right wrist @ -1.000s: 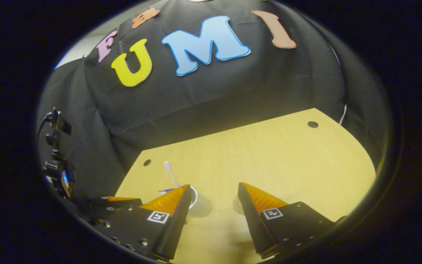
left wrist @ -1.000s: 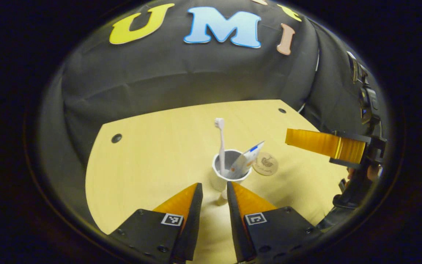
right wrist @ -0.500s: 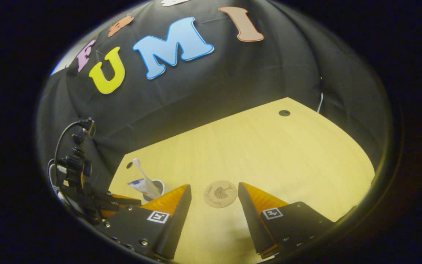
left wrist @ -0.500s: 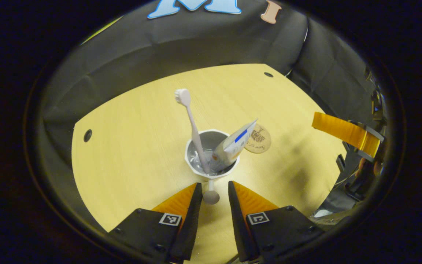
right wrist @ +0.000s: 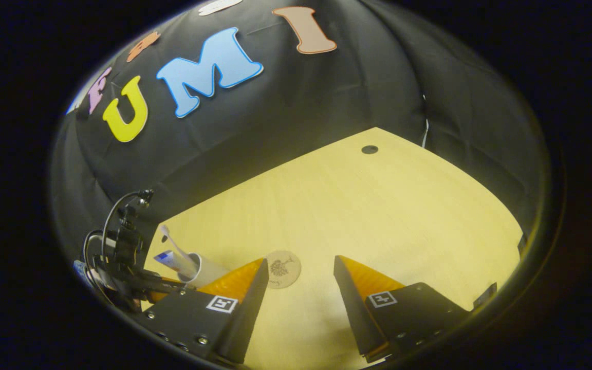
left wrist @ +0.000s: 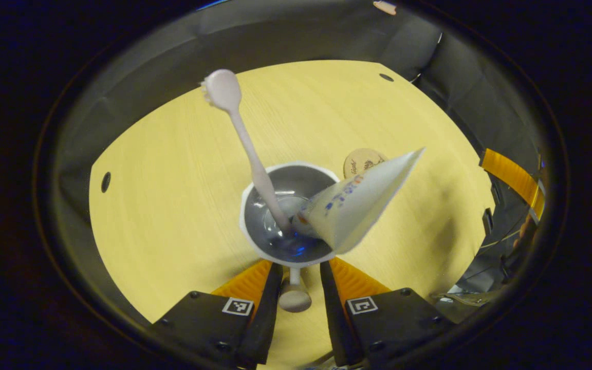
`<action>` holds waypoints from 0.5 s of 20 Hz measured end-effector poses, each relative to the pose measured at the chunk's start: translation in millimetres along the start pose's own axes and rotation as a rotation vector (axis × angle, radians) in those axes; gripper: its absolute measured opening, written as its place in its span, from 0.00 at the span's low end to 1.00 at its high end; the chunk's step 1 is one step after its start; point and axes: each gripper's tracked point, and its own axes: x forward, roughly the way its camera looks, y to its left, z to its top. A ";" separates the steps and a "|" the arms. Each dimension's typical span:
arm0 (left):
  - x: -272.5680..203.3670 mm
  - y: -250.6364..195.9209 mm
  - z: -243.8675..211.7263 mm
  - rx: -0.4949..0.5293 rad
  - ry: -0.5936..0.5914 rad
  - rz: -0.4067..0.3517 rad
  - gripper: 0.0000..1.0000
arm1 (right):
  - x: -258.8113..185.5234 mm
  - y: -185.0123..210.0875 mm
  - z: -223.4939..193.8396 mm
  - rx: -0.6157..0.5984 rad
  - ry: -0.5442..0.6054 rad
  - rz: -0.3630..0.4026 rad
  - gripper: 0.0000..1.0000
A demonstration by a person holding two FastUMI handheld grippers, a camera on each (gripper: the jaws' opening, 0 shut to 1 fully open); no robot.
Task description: Put the toothbrush and toothpaste on the desktop into the cup, then pick up the cup and place it on the coaster on the desktop.
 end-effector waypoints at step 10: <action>2.4 -0.4 3.5 0.010 -0.002 0.024 0.36 | 2.0 -15.5 -6.1 0.024 0.033 -0.021 0.77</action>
